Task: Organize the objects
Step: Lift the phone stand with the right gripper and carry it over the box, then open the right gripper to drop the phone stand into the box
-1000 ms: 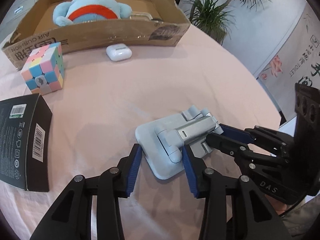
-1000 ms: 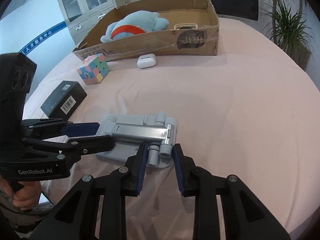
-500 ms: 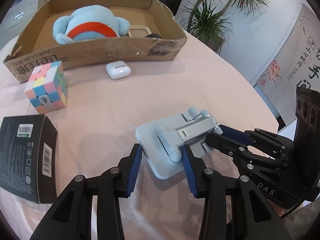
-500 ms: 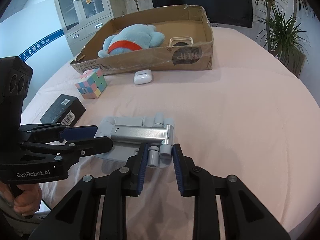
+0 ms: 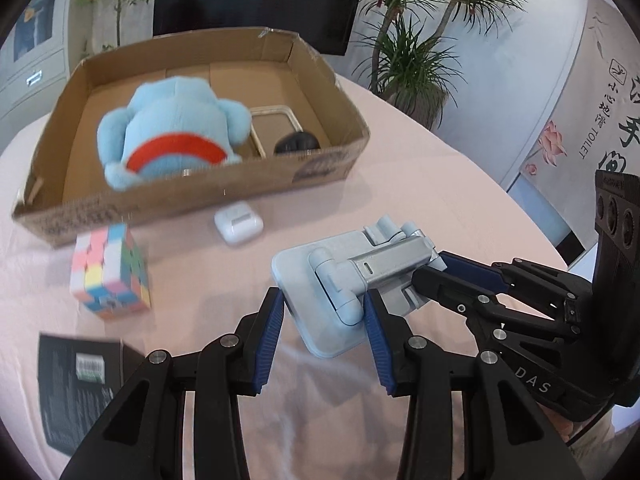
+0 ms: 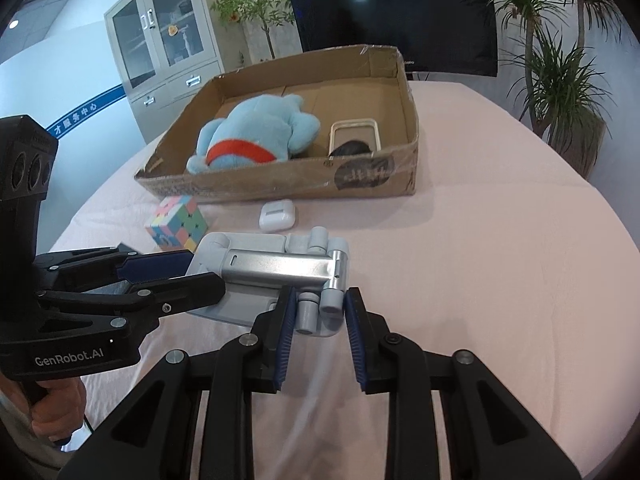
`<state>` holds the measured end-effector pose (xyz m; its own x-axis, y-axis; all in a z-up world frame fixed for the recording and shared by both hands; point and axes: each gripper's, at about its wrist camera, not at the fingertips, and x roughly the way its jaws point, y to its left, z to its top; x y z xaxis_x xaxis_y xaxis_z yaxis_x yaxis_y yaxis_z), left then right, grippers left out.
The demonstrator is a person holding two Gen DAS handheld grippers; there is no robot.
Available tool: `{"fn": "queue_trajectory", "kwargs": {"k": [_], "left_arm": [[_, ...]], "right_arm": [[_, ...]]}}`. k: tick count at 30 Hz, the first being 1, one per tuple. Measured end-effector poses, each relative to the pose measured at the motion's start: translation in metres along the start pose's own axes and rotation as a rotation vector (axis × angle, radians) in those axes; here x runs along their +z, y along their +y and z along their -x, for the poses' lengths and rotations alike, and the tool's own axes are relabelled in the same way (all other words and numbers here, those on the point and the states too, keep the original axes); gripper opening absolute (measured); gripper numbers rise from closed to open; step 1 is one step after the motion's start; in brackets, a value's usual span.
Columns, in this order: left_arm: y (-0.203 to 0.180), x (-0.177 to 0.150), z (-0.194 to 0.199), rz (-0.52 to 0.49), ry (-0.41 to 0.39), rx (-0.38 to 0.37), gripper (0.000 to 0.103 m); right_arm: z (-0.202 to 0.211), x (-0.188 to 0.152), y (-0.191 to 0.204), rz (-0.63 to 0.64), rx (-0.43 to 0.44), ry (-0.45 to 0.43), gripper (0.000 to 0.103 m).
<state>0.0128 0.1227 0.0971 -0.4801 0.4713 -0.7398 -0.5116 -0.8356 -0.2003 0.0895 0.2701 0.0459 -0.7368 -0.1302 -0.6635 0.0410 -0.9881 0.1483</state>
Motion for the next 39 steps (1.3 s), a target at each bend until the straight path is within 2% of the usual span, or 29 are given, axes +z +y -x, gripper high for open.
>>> {"fn": "queue_trajectory", "kwargs": {"k": [6, 11, 16, 20, 24, 27, 29, 30, 33, 34, 36, 37, 38, 39], "left_arm": [[-0.002, 0.039, -0.001, -0.043, -0.026, 0.056, 0.039], [0.006, 0.074, -0.001, -0.070, -0.051, 0.054, 0.039], [0.016, 0.118, -0.011, -0.085, -0.058, 0.071, 0.039], [0.026, 0.159, -0.030, -0.092, -0.054, 0.071, 0.039], [0.041, 0.185, -0.068, -0.082, -0.030, 0.076, 0.039], [0.054, 0.190, -0.106, -0.049, 0.028, 0.131, 0.036], [0.058, 0.184, -0.127, -0.035, 0.098, 0.218, 0.035], [0.059, 0.181, -0.130, -0.037, 0.107, 0.231, 0.034], [0.061, 0.171, -0.109, -0.045, 0.063, 0.215, 0.035], [0.063, 0.169, -0.097, -0.040, 0.055, 0.204, 0.035], [0.069, 0.166, -0.065, -0.024, 0.039, 0.158, 0.045], [0.073, 0.163, -0.047, -0.019, 0.026, 0.141, 0.058], [0.076, 0.160, -0.028, -0.015, 0.005, 0.137, 0.071], [0.080, 0.153, -0.006, -0.011, -0.028, 0.142, 0.076]], "right_arm": [[-0.003, 0.032, -0.003, 0.016, -0.013, -0.041, 0.023], [-0.010, 0.063, -0.011, 0.012, 0.002, -0.069, 0.023], [-0.022, 0.101, -0.014, 0.036, -0.019, -0.102, 0.023], [-0.040, 0.135, -0.019, 0.047, -0.046, -0.120, 0.023], [-0.071, 0.159, -0.027, 0.055, -0.087, -0.088, 0.023], [-0.106, 0.168, -0.034, 0.035, -0.102, -0.021, 0.022], [-0.121, 0.166, -0.036, 0.024, -0.102, 0.022, 0.021], [-0.127, 0.162, -0.030, 0.039, -0.149, 0.041, 0.021], [-0.122, 0.151, -0.011, 0.116, -0.254, 0.017, 0.024], [-0.119, 0.149, -0.007, 0.128, -0.256, 0.017, 0.026], [-0.105, 0.148, 0.002, 0.134, -0.238, 0.016, 0.030], [-0.097, 0.149, 0.006, 0.130, -0.229, 0.013, 0.042], [-0.090, 0.149, 0.008, 0.125, -0.218, 0.006, 0.058], [-0.076, 0.148, 0.013, 0.109, -0.181, -0.021, 0.064]]}}
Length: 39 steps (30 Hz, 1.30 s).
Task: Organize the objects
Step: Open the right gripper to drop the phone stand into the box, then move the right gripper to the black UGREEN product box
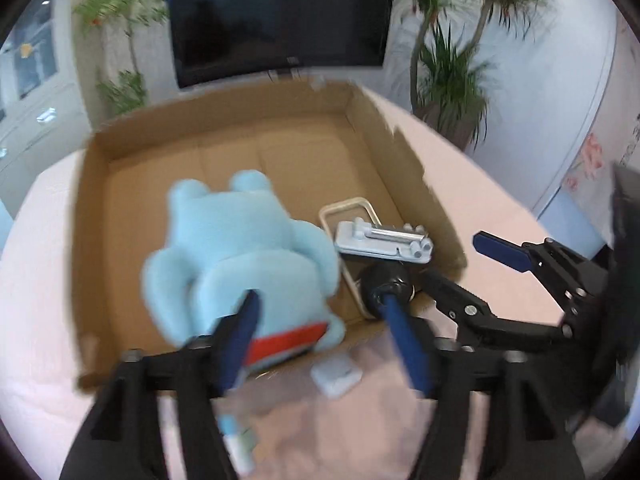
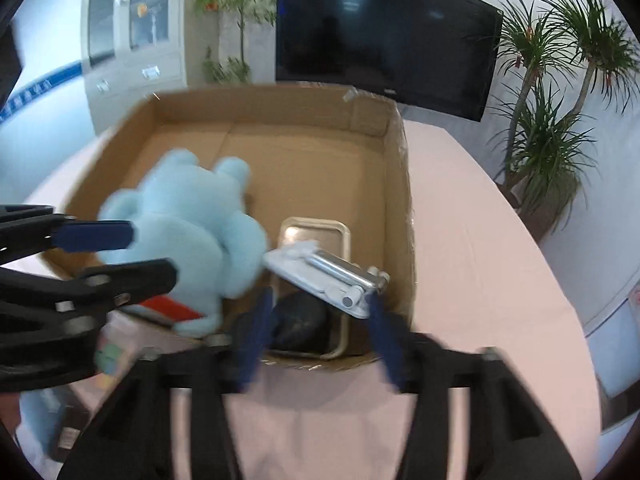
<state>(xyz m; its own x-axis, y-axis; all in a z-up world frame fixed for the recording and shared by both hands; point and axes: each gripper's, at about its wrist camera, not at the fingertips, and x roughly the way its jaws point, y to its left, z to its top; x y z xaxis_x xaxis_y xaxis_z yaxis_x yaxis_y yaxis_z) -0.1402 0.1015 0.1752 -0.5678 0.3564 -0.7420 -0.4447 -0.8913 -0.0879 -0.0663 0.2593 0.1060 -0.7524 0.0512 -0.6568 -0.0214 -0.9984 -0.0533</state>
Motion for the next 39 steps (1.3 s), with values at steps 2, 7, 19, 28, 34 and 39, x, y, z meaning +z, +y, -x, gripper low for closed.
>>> {"fn": "queue_trajectory", "kwargs": {"k": [2, 7, 19, 28, 34, 39], "left_arm": [[0.016, -0.016, 0.041, 0.005, -0.055, 0.015, 0.082], [0.069, -0.079, 0.100, 0.041, -0.046, 0.040, 0.085], [0.148, -0.241, 0.092, 0.340, 0.093, -0.025, 0.085], [0.133, -0.254, 0.040, 0.390, 0.178, -0.183, 0.085], [0.090, -0.249, 0.033, 0.308, 0.161, -0.238, 0.084], [0.119, -0.244, 0.029, 0.452, 0.161, -0.233, 0.084]], "right_arm": [[0.022, 0.000, 0.007, -0.013, 0.050, -0.032, 0.065], [0.052, -0.008, 0.039, -0.009, 0.192, -0.013, 0.071], [0.048, -0.118, 0.144, 0.112, 0.522, 0.257, 0.071], [0.040, -0.156, 0.185, 0.185, 0.580, 0.256, 0.071], [0.036, -0.157, 0.144, 0.176, 0.573, 0.291, 0.071], [0.041, -0.157, 0.150, 0.215, 0.591, 0.244, 0.071]]}}
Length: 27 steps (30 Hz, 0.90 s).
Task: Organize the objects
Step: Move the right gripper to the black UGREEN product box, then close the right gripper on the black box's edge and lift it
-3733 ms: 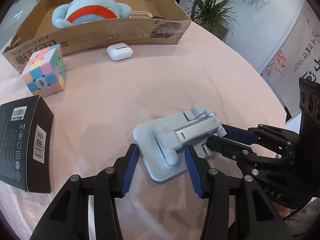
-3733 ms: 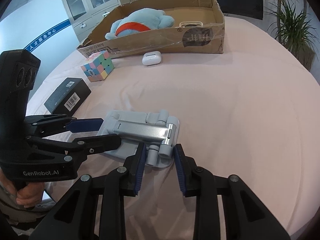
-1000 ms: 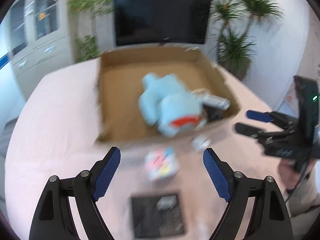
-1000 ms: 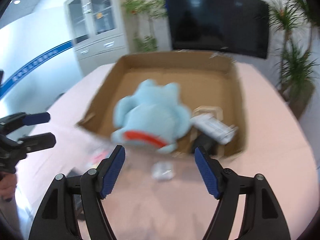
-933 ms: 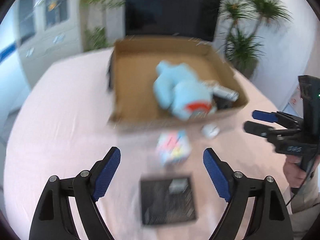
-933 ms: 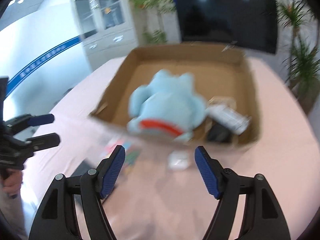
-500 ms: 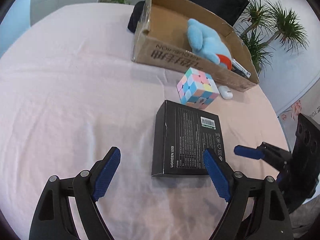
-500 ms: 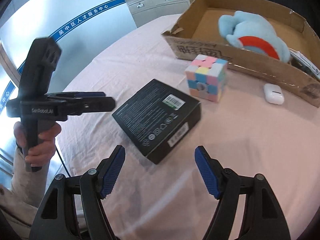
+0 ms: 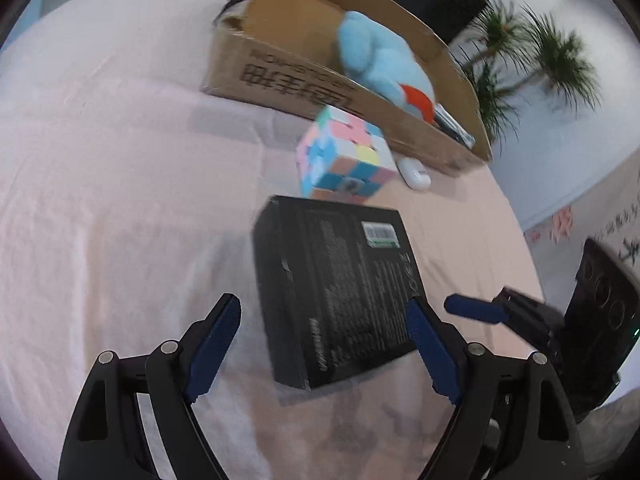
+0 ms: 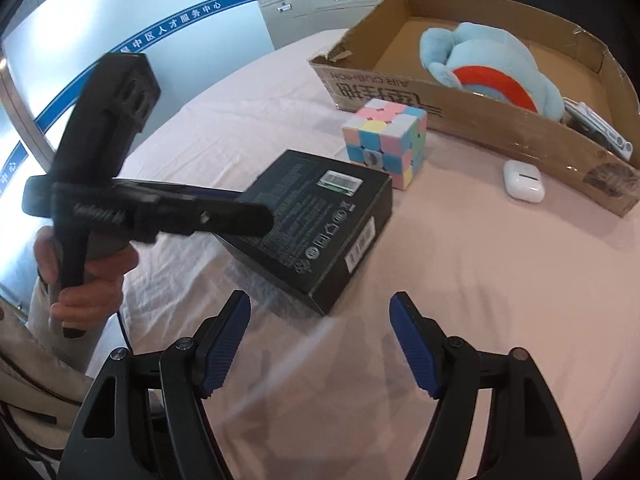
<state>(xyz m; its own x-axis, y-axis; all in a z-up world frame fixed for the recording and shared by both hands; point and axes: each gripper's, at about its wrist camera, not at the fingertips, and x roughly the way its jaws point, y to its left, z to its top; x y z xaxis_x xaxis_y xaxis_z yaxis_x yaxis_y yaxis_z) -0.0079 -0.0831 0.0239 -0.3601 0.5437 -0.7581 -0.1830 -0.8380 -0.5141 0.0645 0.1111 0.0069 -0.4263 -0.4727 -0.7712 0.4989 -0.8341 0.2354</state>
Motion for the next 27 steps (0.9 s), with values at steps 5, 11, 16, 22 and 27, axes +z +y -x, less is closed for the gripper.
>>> {"fn": "queue_trajectory", "kwargs": {"k": [5, 11, 16, 22, 27], "left_arm": [[0.020, 0.008, -0.004, 0.088, 0.028, -0.019, 0.079], [0.003, 0.007, -0.017, 0.055, 0.067, -0.012, 0.061], [-0.016, 0.003, -0.014, -0.031, 0.050, 0.055, 0.061], [-0.023, -0.001, -0.008, -0.068, 0.046, 0.080, 0.061], [-0.028, -0.003, 0.001, -0.079, 0.026, 0.068, 0.061]], "right_arm": [[-0.014, 0.011, -0.006, -0.045, 0.023, 0.024, 0.071], [-0.030, 0.011, 0.014, 0.057, -0.039, 0.019, 0.057], [-0.042, 0.003, 0.030, 0.157, -0.144, 0.036, 0.046], [-0.037, 0.001, 0.026, 0.152, -0.149, 0.005, 0.042], [-0.028, -0.002, 0.027, 0.175, -0.166, -0.032, 0.041]]}}
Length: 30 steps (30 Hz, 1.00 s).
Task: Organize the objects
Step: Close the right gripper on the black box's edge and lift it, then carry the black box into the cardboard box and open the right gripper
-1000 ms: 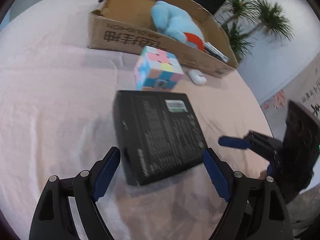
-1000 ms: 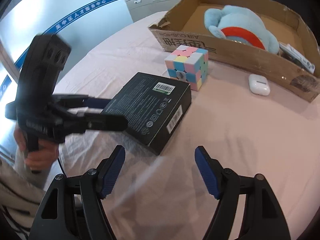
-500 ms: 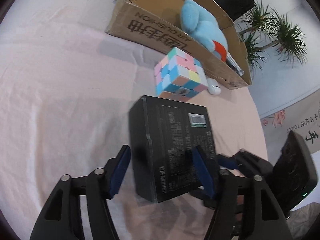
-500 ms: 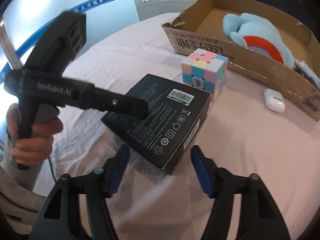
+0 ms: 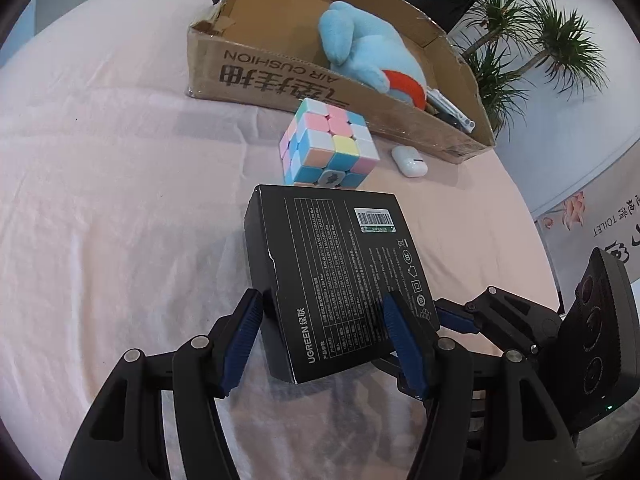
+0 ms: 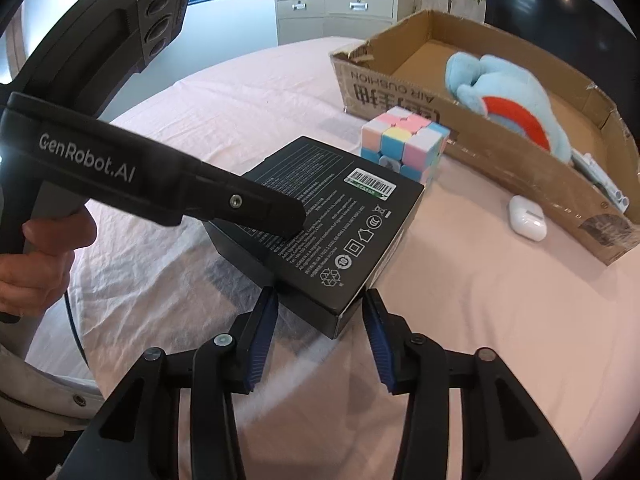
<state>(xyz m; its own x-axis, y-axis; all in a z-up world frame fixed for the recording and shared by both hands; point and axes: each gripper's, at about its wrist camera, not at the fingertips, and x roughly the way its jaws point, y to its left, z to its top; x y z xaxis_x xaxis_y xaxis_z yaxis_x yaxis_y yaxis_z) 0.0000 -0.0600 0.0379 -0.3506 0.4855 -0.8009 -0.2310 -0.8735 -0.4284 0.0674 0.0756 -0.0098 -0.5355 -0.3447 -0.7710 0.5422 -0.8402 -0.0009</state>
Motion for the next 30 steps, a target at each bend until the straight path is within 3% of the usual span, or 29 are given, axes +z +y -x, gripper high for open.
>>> {"fn": "queue_trajectory", "kwargs": {"k": [10, 30], "left_arm": [[-0.019, 0.007, 0.022, -0.037, -0.061, -0.011, 0.061], [-0.041, 0.058, 0.061, -0.132, -0.199, 0.016, 0.062]], "right_arm": [[0.023, 0.005, 0.000, 0.021, -0.046, -0.073, 0.041], [0.041, 0.057, -0.016, 0.047, -0.141, -0.177, 0.041]]}}
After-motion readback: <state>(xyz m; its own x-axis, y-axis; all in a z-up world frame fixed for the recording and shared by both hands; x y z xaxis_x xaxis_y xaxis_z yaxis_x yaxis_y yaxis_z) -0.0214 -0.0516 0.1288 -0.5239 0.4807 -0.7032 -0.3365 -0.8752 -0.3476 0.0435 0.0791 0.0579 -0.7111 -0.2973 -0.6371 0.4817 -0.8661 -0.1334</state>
